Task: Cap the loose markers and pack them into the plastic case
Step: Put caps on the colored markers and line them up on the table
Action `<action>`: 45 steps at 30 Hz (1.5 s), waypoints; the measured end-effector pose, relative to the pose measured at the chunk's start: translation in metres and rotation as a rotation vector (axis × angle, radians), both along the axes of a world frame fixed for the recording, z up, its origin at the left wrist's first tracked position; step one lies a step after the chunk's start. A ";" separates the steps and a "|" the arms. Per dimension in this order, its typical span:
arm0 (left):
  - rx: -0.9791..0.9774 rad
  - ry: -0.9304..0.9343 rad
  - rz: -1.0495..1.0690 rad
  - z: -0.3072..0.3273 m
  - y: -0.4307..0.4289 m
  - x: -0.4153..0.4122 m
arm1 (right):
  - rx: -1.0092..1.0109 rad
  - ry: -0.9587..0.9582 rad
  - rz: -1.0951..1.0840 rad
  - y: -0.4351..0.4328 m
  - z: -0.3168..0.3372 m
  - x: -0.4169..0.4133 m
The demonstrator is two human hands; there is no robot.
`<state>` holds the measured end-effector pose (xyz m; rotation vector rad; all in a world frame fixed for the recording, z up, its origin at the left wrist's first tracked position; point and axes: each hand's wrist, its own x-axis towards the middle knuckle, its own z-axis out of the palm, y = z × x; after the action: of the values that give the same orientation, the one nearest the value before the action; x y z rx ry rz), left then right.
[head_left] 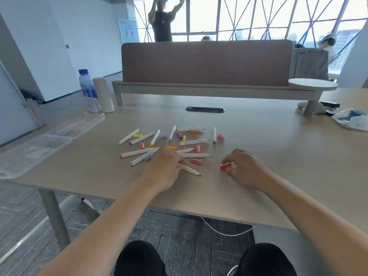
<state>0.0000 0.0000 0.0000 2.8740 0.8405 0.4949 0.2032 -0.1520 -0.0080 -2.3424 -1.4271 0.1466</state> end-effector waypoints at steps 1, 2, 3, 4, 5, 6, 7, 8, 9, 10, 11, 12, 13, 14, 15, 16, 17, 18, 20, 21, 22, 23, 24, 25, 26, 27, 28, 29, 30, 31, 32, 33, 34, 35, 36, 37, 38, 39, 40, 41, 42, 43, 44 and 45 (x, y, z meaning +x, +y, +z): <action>0.007 0.023 -0.003 0.000 0.005 0.003 | 0.017 0.003 0.011 0.005 -0.002 0.004; 0.016 0.026 -0.010 0.001 0.009 0.005 | 0.022 0.018 0.007 0.009 0.000 0.006; 0.022 0.047 -0.019 0.000 0.014 0.007 | 0.011 0.016 0.008 0.012 -0.001 0.008; -0.001 0.073 -0.016 0.004 0.017 0.008 | -0.018 0.025 0.001 0.014 0.002 0.007; -0.051 0.097 -0.025 0.006 0.021 0.010 | -0.037 0.029 0.007 0.018 0.002 0.010; -0.111 0.121 -0.037 0.009 0.023 0.010 | -0.051 0.030 0.014 0.020 0.003 0.011; -0.168 0.144 -0.048 0.011 0.025 0.011 | -0.068 0.034 0.022 0.022 0.003 0.012; -0.197 0.167 -0.055 0.016 0.024 0.010 | -0.084 0.026 0.022 0.022 0.006 0.011; -0.244 0.177 -0.065 0.017 0.025 0.011 | -0.078 0.032 0.026 0.023 0.005 0.011; -0.300 0.174 -0.063 0.019 0.026 0.012 | -0.065 0.047 0.022 0.025 0.006 0.011; -0.367 0.137 -0.054 0.021 0.026 0.012 | -0.032 0.071 0.022 0.026 0.006 0.011; -0.445 0.080 -0.039 0.023 0.025 0.013 | -0.001 0.095 0.027 0.027 0.009 0.010; -0.531 -0.002 -0.018 0.025 0.026 0.014 | 0.033 0.116 0.032 0.029 0.011 0.010; -0.638 -0.099 0.002 0.026 0.027 0.015 | 0.066 0.136 0.031 0.030 0.014 0.009; -0.758 -0.191 0.012 0.027 0.028 0.016 | 0.104 0.156 0.032 0.032 0.017 0.008; -0.872 -0.270 0.012 0.027 0.028 0.017 | 0.138 0.178 0.027 0.034 0.020 0.007; -0.949 -0.331 0.007 0.028 0.030 0.019 | 0.169 0.211 0.025 0.036 0.022 0.006; -0.991 -0.370 0.008 0.028 0.031 0.020 | 0.187 0.254 0.020 0.037 0.025 0.005; -1.031 -0.411 0.008 0.029 0.034 0.022 | 0.226 0.388 0.019 0.039 0.027 0.003; -1.048 -0.422 0.007 0.029 0.035 0.024 | 0.253 0.465 0.022 0.039 0.028 0.003; -1.065 -0.430 0.009 0.029 0.035 0.025 | 0.287 0.543 0.030 0.039 0.030 0.003; -1.077 -0.435 0.012 0.029 0.035 0.026 | 0.329 0.628 0.044 0.038 0.030 0.003; -1.083 -0.438 0.016 0.028 0.035 0.027 | 0.368 0.718 0.053 0.037 0.031 0.004; -1.087 -0.446 0.017 0.028 0.034 0.028 | 0.396 0.800 0.058 0.037 0.031 0.005; -1.090 -0.455 0.018 0.028 0.032 0.029 | 0.410 0.864 0.059 0.037 0.032 0.006; -1.086 -0.461 0.018 0.028 0.030 0.030 | 0.415 0.904 0.060 0.037 0.032 0.008; -1.072 -0.462 0.016 0.028 0.028 0.031 | 0.415 0.935 0.059 0.037 0.033 0.009; -1.050 -0.455 0.012 0.028 0.026 0.032 | 0.415 0.966 0.061 0.038 0.033 0.010; -1.021 -0.441 0.006 0.029 0.024 0.033 | 0.415 0.997 0.066 0.039 0.034 0.011; -0.994 -0.422 0.000 0.030 0.022 0.034 | 0.416 1.019 0.073 0.039 0.035 0.012; -0.972 -0.400 -0.003 0.031 0.021 0.034 | 0.420 1.031 0.080 0.040 0.036 0.012; -0.954 -0.379 -0.003 0.032 0.020 0.035 | 0.428 1.037 0.084 0.040 0.037 0.012; -0.940 -0.363 0.001 0.032 0.019 0.036 | 0.440 1.041 0.084 0.040 0.037 0.013; -0.930 -0.351 0.007 0.033 0.018 0.037 | 0.455 1.046 0.078 0.040 0.037 0.012; -0.925 -0.344 0.011 0.033 0.017 0.037 | 0.467 1.041 0.067 0.041 0.036 0.012; -0.921 -0.343 0.011 0.033 0.016 0.037 | 0.477 1.020 0.054 0.041 0.036 0.012; -0.914 -0.339 0.009 0.034 0.015 0.037 | 0.484 0.985 0.037 0.042 0.035 0.011; -0.897 -0.329 0.010 0.034 0.015 0.036 | 0.490 0.948 0.019 0.043 0.035 0.011; -0.870 -0.315 0.014 0.033 0.015 0.036 | 0.498 0.917 0.002 0.043 0.034 0.012; -0.842 -0.303 0.019 0.034 0.016 0.035 | 0.509 0.900 -0.013 0.043 0.035 0.013; -0.817 -0.294 0.022 0.034 0.016 0.034 | 0.516 0.896 -0.024 0.043 0.035 0.014; -0.802 -0.288 0.023 0.033 0.017 0.033 | 0.515 0.905 -0.029 0.042 0.036 0.015; -0.794 -0.279 0.018 0.033 0.017 0.032 | 0.507 0.920 -0.028 0.042 0.037 0.016; -0.785 -0.263 0.012 0.033 0.017 0.032 | 0.498 0.932 -0.024 0.043 0.038 0.016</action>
<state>0.0318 0.0173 0.0329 2.0407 0.7789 0.4084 0.2188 -0.1095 0.0298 -1.5287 -0.8259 0.6818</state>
